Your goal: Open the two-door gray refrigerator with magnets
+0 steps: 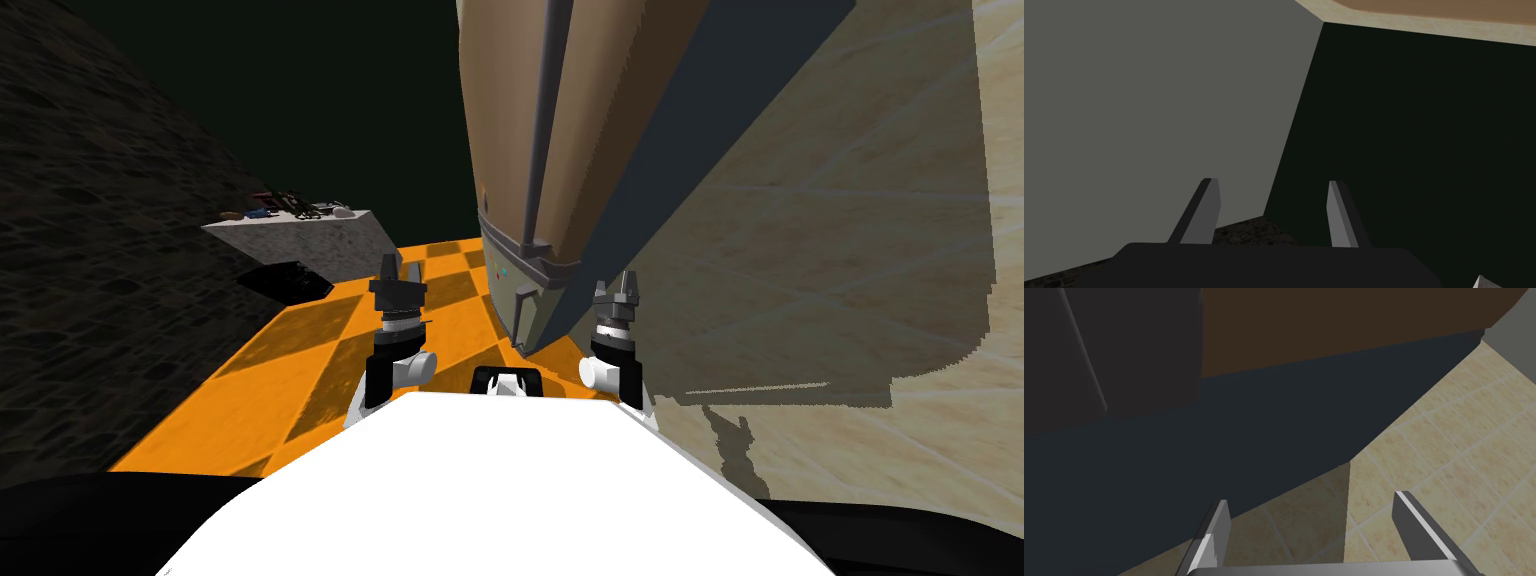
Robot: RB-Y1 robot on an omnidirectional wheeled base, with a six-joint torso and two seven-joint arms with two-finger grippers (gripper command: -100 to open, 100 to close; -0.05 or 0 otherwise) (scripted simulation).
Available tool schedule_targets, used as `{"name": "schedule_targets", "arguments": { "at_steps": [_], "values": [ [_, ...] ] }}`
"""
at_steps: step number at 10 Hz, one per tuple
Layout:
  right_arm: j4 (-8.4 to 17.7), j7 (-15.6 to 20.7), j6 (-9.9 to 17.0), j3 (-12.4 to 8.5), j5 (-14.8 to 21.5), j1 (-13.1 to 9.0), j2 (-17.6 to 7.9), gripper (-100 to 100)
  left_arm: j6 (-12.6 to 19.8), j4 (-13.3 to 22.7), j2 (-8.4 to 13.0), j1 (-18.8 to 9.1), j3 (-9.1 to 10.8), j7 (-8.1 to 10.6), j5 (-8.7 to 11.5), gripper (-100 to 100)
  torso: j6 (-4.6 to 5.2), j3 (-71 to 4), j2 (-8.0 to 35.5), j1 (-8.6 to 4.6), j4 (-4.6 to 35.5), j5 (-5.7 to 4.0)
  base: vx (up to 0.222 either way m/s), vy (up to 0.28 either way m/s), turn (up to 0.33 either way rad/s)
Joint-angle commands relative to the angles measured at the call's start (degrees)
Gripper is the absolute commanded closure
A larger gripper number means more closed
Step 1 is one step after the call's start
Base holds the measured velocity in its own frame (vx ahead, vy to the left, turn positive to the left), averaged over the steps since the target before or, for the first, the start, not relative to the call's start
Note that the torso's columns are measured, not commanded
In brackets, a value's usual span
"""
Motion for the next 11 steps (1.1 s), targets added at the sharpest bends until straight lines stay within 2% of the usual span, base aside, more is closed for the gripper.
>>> {"name": "schedule_targets", "arguments": {
  "at_steps": [1,2,3,5,10,11],
  "values": [
    [0.00,0.00,0.00,0.00,0.00,0.00,0.00,0,0.00,0.00,0.00,0.00,0.00,0.00,0.00,0,0.00,-8.46,4.23,0.00,4.23,0.00,0.000,0.000,0.000],
    [0.00,0.00,0.00,0.00,0.00,0.00,0.00,0,0.00,0.00,0.00,0.00,0.00,0.00,0.00,0,0.00,-16.91,8.46,0.00,8.46,0.00,0.000,0.000,0.000],
    [0.11,1.46,-0.05,-0.12,1.18,-0.10,-2.28,-100,0.00,0.00,0.00,0.00,0.00,0.00,0.00,0,0.00,-25.38,12.69,0.00,12.69,0.00,0.011,0.008,0.007],
    [0.25,3.59,-0.12,-0.29,2.89,-0.25,-4.14,-100,0.01,0.02,0.00,0.01,0.00,0.00,0.00,0,0.00,-30.45,15.15,0.05,15.14,0.02,0.007,0.021,0.008],
    [0.47,11.34,-0.48,-0.94,9.64,-0.81,-7.53,-100,0.01,0.03,0.00,0.01,0.00,0.00,0.00,0,0.00,-30.76,15.35,0.02,15.37,0.01,0.017,0.031,0.012],
    [0.47,11.98,-0.48,-0.94,9.64,-0.81,-7.53,-100,0.01,0.03,-0.01,0.01,0.00,0.00,0.00,0,0.00,-30.75,15.36,0.03,15.37,0.01,0.013,0.027,0.004]
  ]
}}
